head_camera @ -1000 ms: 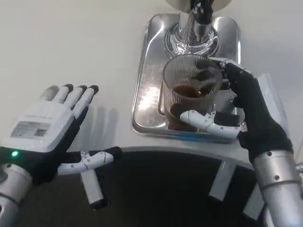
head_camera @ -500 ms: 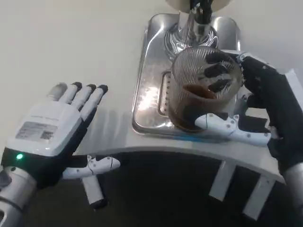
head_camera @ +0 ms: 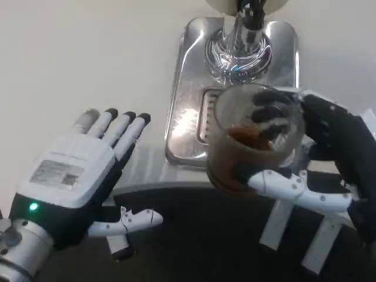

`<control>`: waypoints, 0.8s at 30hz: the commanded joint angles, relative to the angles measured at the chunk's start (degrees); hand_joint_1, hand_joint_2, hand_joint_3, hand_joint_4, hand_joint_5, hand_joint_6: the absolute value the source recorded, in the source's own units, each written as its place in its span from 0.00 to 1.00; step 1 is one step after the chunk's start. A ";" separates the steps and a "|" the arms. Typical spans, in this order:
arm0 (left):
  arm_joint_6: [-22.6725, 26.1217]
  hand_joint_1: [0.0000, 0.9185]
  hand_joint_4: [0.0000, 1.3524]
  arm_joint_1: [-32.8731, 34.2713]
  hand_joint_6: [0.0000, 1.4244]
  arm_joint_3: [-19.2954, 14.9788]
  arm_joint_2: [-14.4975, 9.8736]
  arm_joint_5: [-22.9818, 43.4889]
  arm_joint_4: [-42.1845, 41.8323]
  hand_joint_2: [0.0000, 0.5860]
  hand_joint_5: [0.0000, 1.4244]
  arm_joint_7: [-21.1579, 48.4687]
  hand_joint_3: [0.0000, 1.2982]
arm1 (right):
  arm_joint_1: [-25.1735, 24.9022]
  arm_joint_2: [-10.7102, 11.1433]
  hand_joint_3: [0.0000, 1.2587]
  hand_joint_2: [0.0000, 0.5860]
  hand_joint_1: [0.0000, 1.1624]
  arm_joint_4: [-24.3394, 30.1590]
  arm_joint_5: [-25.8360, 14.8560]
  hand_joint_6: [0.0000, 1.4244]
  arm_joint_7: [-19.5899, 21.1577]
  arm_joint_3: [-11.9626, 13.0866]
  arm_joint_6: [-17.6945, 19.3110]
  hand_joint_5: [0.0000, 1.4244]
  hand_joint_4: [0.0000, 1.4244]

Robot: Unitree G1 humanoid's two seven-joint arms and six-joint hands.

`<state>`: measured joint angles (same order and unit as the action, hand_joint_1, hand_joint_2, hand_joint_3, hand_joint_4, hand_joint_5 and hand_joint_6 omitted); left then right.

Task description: Grasp the cup under the faucet to collect the drink, then remove the cup.

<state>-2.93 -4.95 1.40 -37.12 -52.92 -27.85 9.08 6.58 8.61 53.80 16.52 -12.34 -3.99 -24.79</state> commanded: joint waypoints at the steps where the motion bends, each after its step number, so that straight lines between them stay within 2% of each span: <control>1: -1.19 0.00 0.00 -2.83 0.00 -0.65 0.60 0.41 -2.49 0.17 0.00 0.29 0.00 | 1.74 0.46 0.66 0.60 1.00 4.13 -2.11 0.87 -0.81 0.39 0.24 0.69 0.63; 6: -1.95 0.00 0.00 -4.85 0.00 -1.28 1.36 0.64 -3.94 0.17 0.00 0.49 0.00 | 2.02 1.46 0.66 0.60 1.00 5.91 -2.39 0.87 -1.45 0.03 -0.04 0.69 0.63; 10: -2.00 0.00 0.00 -6.51 0.00 -1.55 2.42 0.65 -5.33 0.17 0.00 0.51 0.00 | 2.56 2.30 0.66 0.60 1.00 6.20 -2.94 0.87 -2.47 0.69 1.25 0.69 0.63; 20: -2.59 0.00 0.00 -6.28 0.00 -2.56 3.49 1.26 -5.13 0.17 0.00 0.38 0.00 | 3.40 3.31 0.65 0.59 1.00 6.20 -4.59 0.86 -2.97 2.52 1.88 0.69 0.63; 24: -3.23 0.00 0.00 -5.92 0.00 -2.90 3.50 1.47 -4.65 0.17 0.00 0.35 0.00 | 3.61 3.85 0.65 0.59 1.00 6.20 -4.79 0.86 -3.44 2.64 3.37 0.69 0.62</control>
<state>-5.30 -10.67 -1.25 -33.57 -51.91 -32.79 9.08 9.96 12.09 58.45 12.95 -15.35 -1.36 -24.66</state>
